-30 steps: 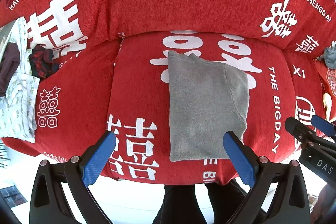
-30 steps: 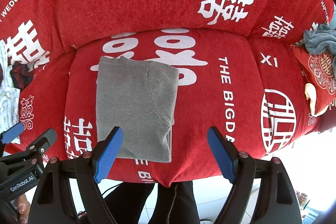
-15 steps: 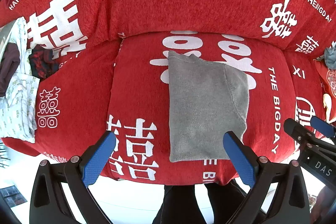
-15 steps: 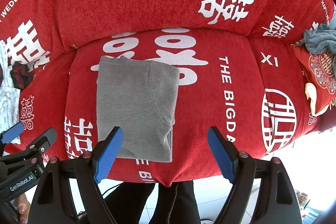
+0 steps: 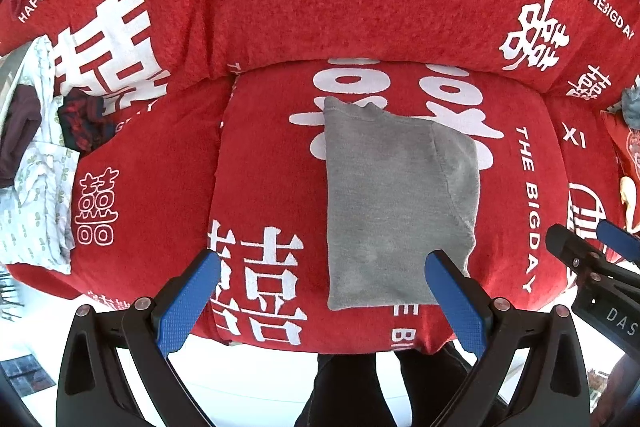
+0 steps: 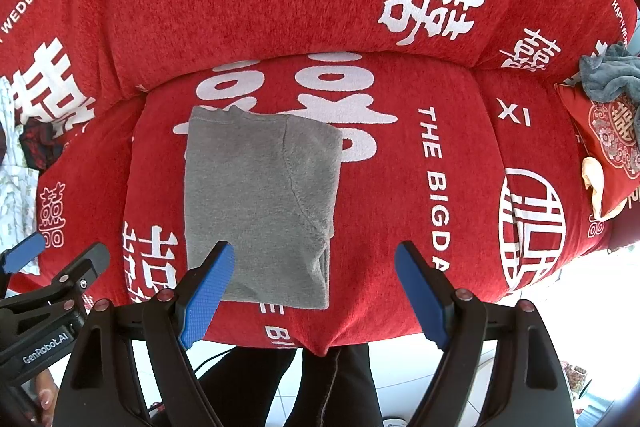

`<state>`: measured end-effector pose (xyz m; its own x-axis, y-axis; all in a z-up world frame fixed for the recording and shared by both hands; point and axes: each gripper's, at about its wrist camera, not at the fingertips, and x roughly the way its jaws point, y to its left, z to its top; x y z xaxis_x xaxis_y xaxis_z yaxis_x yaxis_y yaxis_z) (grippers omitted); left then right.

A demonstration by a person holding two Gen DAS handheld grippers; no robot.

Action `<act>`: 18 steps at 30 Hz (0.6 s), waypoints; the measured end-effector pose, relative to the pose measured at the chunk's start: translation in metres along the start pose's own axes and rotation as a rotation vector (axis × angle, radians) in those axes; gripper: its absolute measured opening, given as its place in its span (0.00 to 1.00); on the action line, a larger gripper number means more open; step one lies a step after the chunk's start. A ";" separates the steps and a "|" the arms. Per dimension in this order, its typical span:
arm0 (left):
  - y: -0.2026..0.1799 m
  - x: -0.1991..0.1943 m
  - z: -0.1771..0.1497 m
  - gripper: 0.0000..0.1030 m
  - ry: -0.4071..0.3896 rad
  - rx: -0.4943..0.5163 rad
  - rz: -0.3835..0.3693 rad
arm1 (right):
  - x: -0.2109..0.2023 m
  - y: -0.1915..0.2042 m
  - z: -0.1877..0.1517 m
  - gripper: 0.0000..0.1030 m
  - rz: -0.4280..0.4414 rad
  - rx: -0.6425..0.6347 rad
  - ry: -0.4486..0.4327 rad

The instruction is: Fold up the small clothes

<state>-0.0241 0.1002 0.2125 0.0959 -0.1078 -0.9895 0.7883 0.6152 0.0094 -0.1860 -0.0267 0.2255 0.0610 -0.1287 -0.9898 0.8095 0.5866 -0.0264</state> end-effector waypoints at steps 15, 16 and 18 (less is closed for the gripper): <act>0.001 0.000 0.004 0.99 0.004 0.013 -0.006 | 0.000 0.001 -0.001 0.82 0.000 0.001 0.003; 0.001 0.000 0.004 0.99 0.004 0.013 -0.006 | 0.000 0.001 0.000 0.82 -0.001 0.000 0.002; 0.001 0.001 0.006 0.99 0.006 0.018 -0.008 | 0.000 0.001 0.001 0.82 -0.001 -0.001 0.003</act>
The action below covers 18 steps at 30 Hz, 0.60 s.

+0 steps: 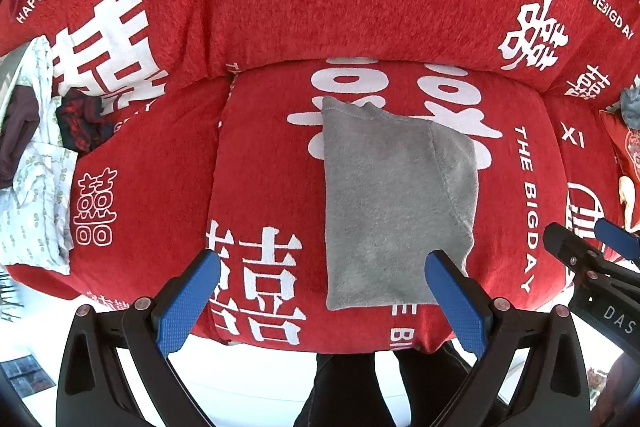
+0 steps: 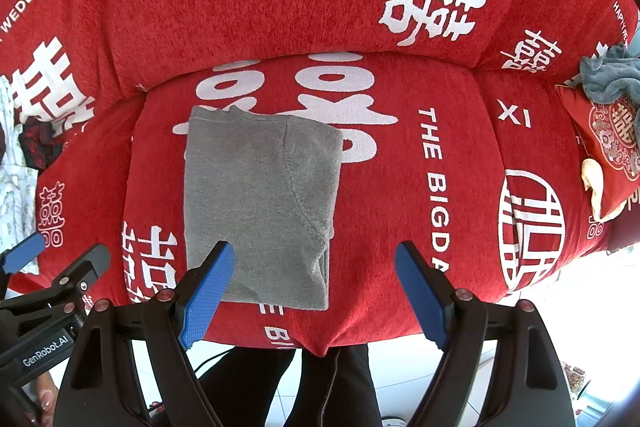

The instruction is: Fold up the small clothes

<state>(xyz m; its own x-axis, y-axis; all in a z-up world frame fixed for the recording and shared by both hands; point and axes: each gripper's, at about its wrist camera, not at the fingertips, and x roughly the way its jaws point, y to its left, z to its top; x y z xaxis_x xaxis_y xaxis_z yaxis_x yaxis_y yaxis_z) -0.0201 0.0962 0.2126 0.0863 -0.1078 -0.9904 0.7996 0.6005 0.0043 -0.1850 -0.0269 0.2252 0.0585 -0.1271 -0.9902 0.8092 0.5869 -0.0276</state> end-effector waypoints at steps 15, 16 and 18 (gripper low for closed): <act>-0.001 0.000 0.000 0.99 -0.001 0.010 0.007 | 0.002 0.002 0.000 0.82 0.005 -0.009 0.005; -0.001 0.000 0.001 0.99 0.000 0.013 0.007 | 0.003 0.002 0.002 0.82 0.006 -0.012 0.006; -0.001 0.000 0.001 0.99 0.000 0.012 0.006 | 0.004 0.002 0.001 0.82 0.008 -0.014 0.008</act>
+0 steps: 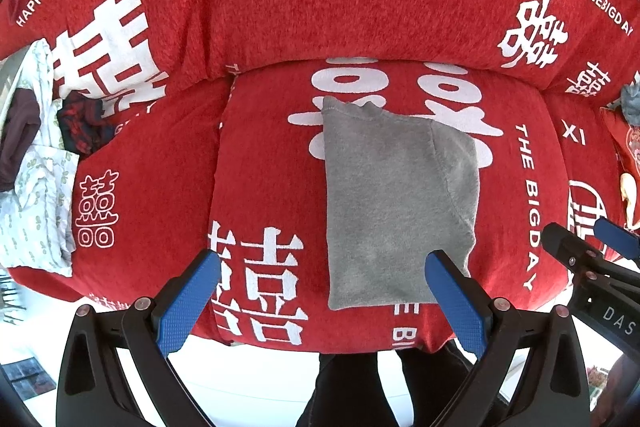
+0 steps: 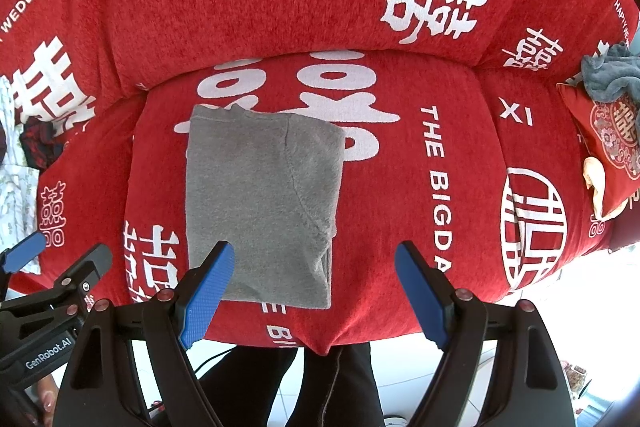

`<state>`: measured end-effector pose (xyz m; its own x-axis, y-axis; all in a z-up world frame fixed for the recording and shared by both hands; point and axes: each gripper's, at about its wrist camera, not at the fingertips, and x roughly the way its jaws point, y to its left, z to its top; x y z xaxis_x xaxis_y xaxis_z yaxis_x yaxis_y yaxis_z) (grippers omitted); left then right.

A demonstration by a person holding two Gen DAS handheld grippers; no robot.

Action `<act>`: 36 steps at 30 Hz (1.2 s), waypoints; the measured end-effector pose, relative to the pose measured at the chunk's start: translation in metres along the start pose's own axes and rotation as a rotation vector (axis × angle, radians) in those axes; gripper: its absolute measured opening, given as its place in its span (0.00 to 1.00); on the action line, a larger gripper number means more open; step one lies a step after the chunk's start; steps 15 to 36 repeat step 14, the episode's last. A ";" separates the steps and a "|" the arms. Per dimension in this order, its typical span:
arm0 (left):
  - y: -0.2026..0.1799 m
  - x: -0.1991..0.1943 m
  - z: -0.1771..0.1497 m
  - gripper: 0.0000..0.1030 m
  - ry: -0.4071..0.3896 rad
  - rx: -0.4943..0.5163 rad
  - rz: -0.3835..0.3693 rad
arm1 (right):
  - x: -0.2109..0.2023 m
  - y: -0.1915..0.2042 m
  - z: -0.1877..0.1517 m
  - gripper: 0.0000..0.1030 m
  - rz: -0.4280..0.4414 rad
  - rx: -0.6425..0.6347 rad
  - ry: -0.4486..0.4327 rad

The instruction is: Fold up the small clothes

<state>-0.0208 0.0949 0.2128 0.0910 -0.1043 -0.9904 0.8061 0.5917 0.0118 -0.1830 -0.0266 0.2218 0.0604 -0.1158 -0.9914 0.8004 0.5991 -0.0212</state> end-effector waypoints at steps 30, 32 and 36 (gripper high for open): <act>0.005 -0.001 -0.002 0.99 -0.018 0.024 0.000 | 0.001 0.000 0.002 0.82 0.003 -0.012 0.004; 0.005 -0.001 -0.002 0.99 -0.018 0.024 0.000 | 0.001 0.000 0.002 0.82 0.003 -0.012 0.004; 0.005 -0.001 -0.002 0.99 -0.018 0.024 0.000 | 0.001 0.000 0.002 0.82 0.003 -0.012 0.004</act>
